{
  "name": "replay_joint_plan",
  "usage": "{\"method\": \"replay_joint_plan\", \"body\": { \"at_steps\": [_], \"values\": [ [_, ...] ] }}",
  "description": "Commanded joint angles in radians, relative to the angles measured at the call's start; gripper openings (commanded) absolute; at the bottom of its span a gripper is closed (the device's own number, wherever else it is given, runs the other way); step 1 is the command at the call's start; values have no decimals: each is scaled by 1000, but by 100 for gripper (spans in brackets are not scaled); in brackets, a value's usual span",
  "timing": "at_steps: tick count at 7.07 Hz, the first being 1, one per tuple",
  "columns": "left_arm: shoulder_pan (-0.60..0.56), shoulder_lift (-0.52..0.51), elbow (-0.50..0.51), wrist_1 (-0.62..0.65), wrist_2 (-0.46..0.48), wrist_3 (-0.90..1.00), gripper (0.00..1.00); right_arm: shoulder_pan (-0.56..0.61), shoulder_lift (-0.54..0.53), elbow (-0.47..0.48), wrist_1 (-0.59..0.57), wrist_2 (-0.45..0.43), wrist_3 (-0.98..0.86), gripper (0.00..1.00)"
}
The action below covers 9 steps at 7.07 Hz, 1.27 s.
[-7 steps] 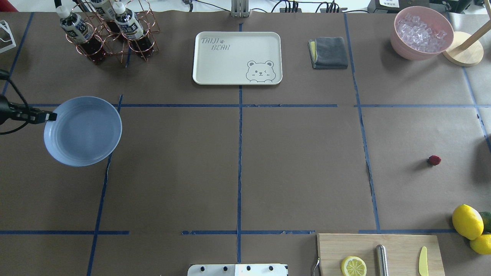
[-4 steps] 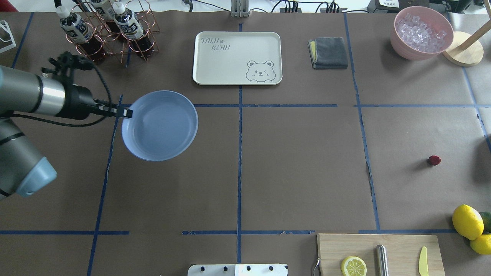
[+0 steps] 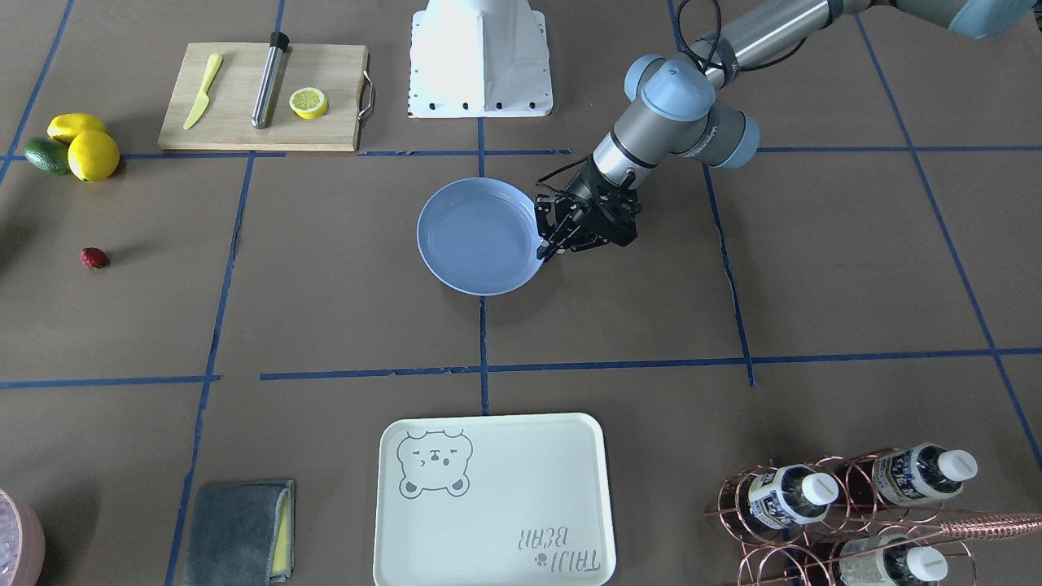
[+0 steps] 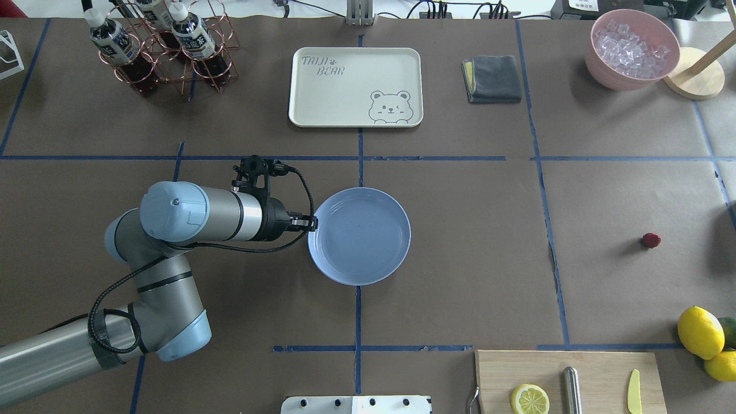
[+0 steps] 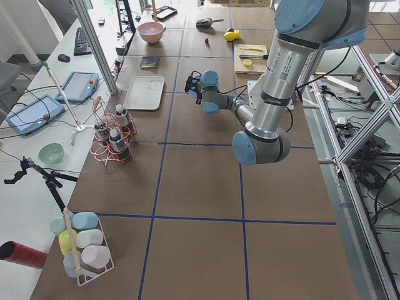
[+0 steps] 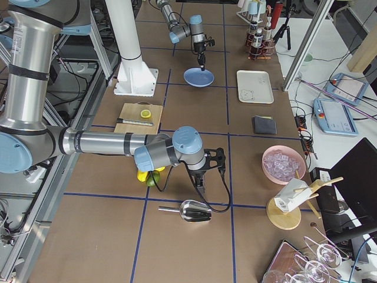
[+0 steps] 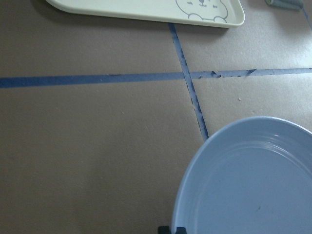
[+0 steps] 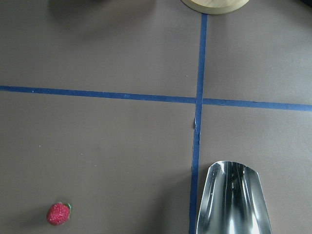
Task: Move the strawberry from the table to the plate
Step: 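Grip the light blue plate rim with the left gripper, slide it to center, then release the plate and withdraw the left gripper toward its side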
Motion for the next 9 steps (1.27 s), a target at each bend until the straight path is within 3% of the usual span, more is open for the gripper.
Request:
{"method": "replay_joint_plan", "body": {
  "at_steps": [1, 2, 3, 4, 5, 6, 8, 9],
  "values": [
    [10, -4, 20, -1, 11, 3, 0, 0, 0, -1, 0, -1, 0, 100],
    [10, -3, 20, -1, 13, 3, 18, 0, 0, -1, 0, 0, -1, 100],
    [10, 0, 20, -2, 14, 6, 75, 0, 0, -2, 0, 0, 0, 100],
    [8, 2, 17, -2, 14, 9, 100, 0, 0, -4, 0, 0, -6, 100],
    [-22, 20, -16, 8, 2, 30, 100, 0, 6, 7, 3, 0, -6, 100],
    [-88, 57, -100, 115, -62, 167, 100, 0, 9, 21, 17, 5, -5, 100],
    [-270, 135, -322, 456, -163, 466, 100, -29, 37, 36, 75, 6, 0, 100],
    [-464, 204, -358, 540, -285, 633, 100, -43, 52, 51, 77, 38, 11, 100]
  ]
}}
